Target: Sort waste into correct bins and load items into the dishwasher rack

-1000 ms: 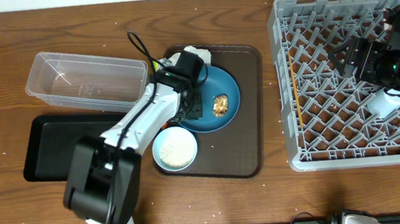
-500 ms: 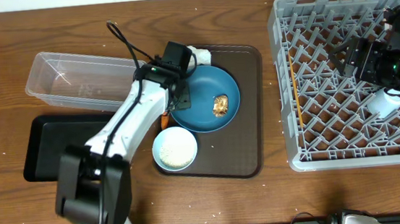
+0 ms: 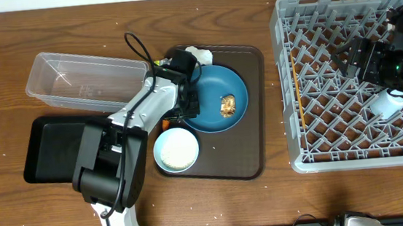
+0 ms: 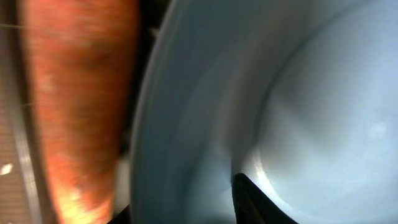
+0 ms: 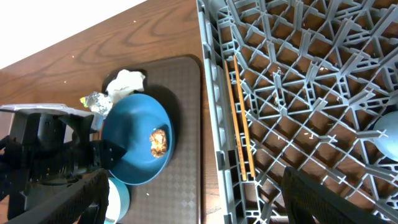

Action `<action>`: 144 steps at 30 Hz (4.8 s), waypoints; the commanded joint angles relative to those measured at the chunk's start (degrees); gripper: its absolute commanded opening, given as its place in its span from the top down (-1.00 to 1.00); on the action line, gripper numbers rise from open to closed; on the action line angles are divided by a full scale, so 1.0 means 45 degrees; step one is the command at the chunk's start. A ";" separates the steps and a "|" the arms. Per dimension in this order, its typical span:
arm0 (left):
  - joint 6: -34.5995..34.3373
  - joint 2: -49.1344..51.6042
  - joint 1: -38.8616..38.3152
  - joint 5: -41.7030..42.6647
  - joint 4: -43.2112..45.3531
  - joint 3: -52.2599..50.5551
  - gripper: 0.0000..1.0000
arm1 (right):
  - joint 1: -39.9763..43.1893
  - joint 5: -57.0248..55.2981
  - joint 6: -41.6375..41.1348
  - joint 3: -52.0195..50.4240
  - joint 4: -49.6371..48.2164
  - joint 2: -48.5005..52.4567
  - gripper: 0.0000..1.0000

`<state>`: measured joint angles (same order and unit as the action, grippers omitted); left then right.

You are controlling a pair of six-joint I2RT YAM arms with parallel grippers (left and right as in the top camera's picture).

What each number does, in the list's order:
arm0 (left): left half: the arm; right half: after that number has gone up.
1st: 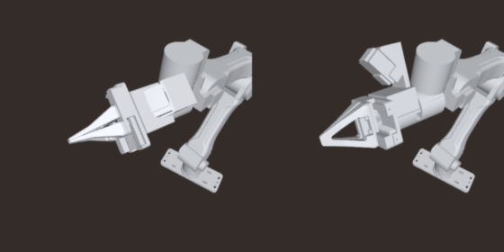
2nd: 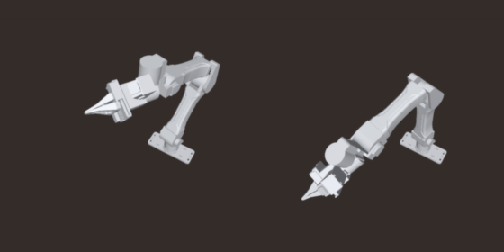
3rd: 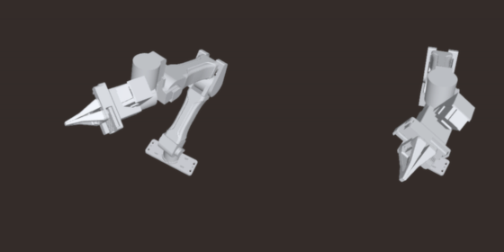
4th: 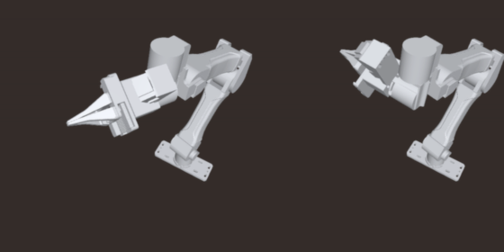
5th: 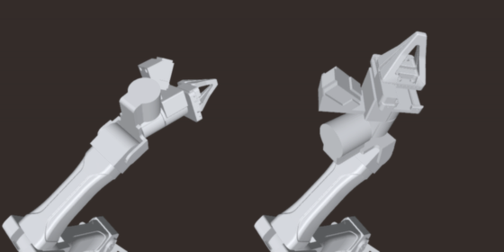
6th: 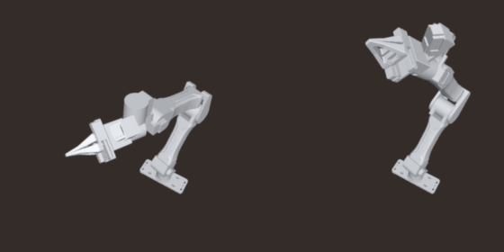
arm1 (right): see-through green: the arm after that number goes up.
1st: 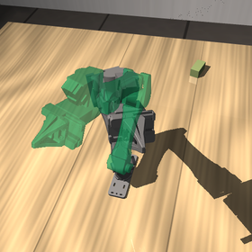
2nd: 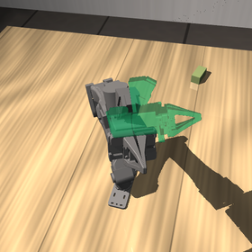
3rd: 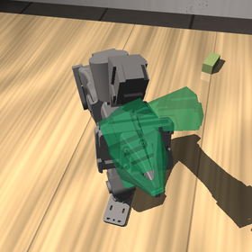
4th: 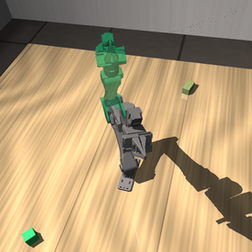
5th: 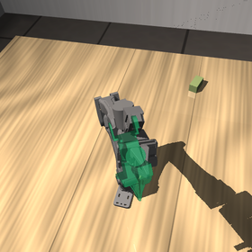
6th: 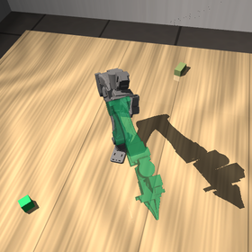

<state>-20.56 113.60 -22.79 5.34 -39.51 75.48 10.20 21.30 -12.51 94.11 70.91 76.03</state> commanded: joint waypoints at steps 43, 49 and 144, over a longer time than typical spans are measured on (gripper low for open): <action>-0.4600 -1.0656 0.6178 -1.2483 -1.1385 0.0253 0.88 | -0.0199 -0.0024 0.0223 0.0058 -0.0228 0.0015 -0.65; -0.4872 -0.9578 0.6193 -1.3682 -1.0860 0.0131 0.88 | -0.0199 -0.0024 0.0223 0.0058 -0.0296 0.0015 -0.64; 0.1273 -0.9102 -0.3016 -0.0223 -0.2341 0.3784 -0.96 | -0.1734 -1.9832 -0.1282 0.0044 -0.4095 0.0996 0.97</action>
<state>-15.05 73.69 -36.45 4.16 -49.36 91.83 -0.43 -52.38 -16.03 94.02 54.35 78.19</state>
